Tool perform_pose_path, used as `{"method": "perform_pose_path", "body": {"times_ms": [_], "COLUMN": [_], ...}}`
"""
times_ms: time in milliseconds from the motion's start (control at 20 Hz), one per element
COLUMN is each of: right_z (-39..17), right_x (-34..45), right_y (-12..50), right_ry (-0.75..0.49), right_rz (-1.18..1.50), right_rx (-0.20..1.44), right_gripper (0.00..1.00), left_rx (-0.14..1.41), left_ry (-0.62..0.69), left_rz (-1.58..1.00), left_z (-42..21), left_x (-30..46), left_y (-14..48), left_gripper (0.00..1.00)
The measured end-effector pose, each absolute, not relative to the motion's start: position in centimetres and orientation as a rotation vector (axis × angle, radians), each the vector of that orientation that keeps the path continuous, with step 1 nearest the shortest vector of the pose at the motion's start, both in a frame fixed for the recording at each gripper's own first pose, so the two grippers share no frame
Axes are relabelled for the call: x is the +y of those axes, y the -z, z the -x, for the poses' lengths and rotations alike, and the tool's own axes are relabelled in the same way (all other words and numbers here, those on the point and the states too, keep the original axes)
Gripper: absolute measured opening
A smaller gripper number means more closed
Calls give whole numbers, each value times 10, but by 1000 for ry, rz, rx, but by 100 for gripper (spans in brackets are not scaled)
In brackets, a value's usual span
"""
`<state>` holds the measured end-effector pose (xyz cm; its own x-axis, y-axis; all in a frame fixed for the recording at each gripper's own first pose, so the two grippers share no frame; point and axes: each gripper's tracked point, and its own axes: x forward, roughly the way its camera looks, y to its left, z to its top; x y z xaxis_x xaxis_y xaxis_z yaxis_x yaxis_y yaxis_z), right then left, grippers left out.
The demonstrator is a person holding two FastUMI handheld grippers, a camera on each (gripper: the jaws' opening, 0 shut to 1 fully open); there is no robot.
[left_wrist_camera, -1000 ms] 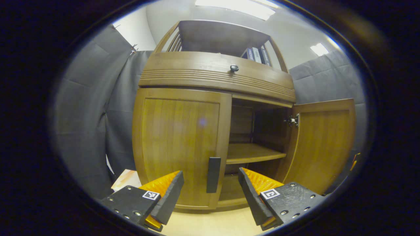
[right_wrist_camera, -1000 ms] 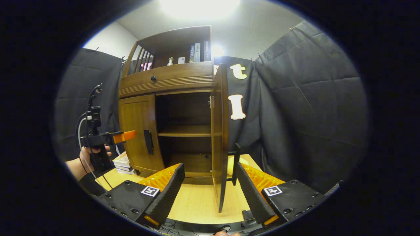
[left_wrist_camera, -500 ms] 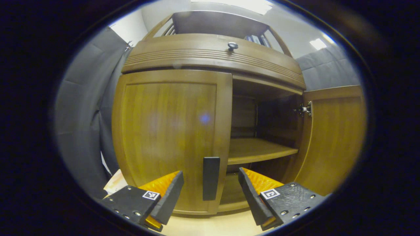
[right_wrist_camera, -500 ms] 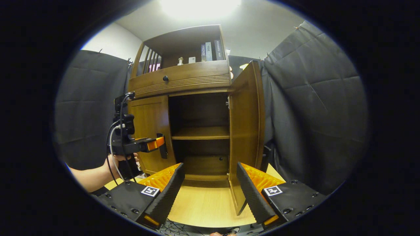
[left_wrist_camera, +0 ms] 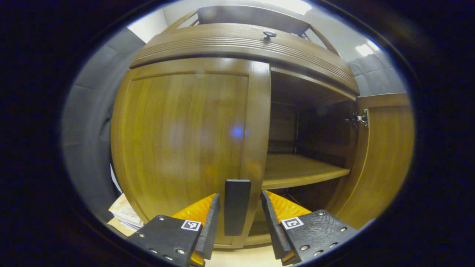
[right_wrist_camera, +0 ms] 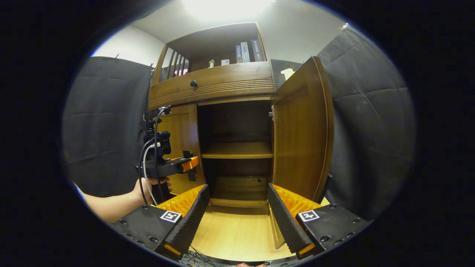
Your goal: Open the right door of the double-door shoe cabinet with the right hand, and open the left door with the left hand.
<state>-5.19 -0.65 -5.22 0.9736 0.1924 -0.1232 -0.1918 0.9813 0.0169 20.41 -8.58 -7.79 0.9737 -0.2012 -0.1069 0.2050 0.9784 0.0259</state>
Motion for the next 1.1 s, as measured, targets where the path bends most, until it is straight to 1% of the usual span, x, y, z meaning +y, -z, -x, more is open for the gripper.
{"method": "perform_pose_path", "body": {"times_ms": [50,150,200,250,300,400,750,800,850,900,950,1000,1050,1100], "right_z": [49,46,46,45,42,40,36,36,36,37,38,39,40,41], "right_x": [-6,-7,-6,-6,-5,-5,-3,-1,1,2,4,6,9,12], "right_y": [53,55,56,57,57,58,58,57,57,59,60,60,61,61], "right_ry": [-198,-202,-202,-203,-203,-200,-196,-198,-199,-202,-204,-207,-211,-215], "right_rz": [-2,3,5,5,4,6,10,10,10,9,8,6,3,0], "right_rx": [127,130,130,132,135,138,134,134,135,136,138,140,141,141], "right_gripper": [94,94,99,94,98,99,99,94,99,99,94,98,99,94], "left_rx": [92,90,93,87,87,87,86,84,82,77,70,61,54,51], "left_ry": [182,179,174,173,171,175,213,221,228,238,250,265,281,294], "left_rz": [-46,-37,-47,-63,-85,-76,-60,-54,-50,-48,-44,-33,-25,-25], "left_z": [-209,-207,-207,-205,-207,-207,-199,-195,-188,-183,-178,-173,-167,-162], "left_x": [-79,-79,-78,-81,-81,-82,-79,-78,-76,-74,-73,-71,-69,-68], "left_y": [76,77,78,76,76,76,77,76,77,77,76,74,74,74], "left_gripper": [61,43,34,29,25,19,17,19,19,18,19,18,19,18]}}
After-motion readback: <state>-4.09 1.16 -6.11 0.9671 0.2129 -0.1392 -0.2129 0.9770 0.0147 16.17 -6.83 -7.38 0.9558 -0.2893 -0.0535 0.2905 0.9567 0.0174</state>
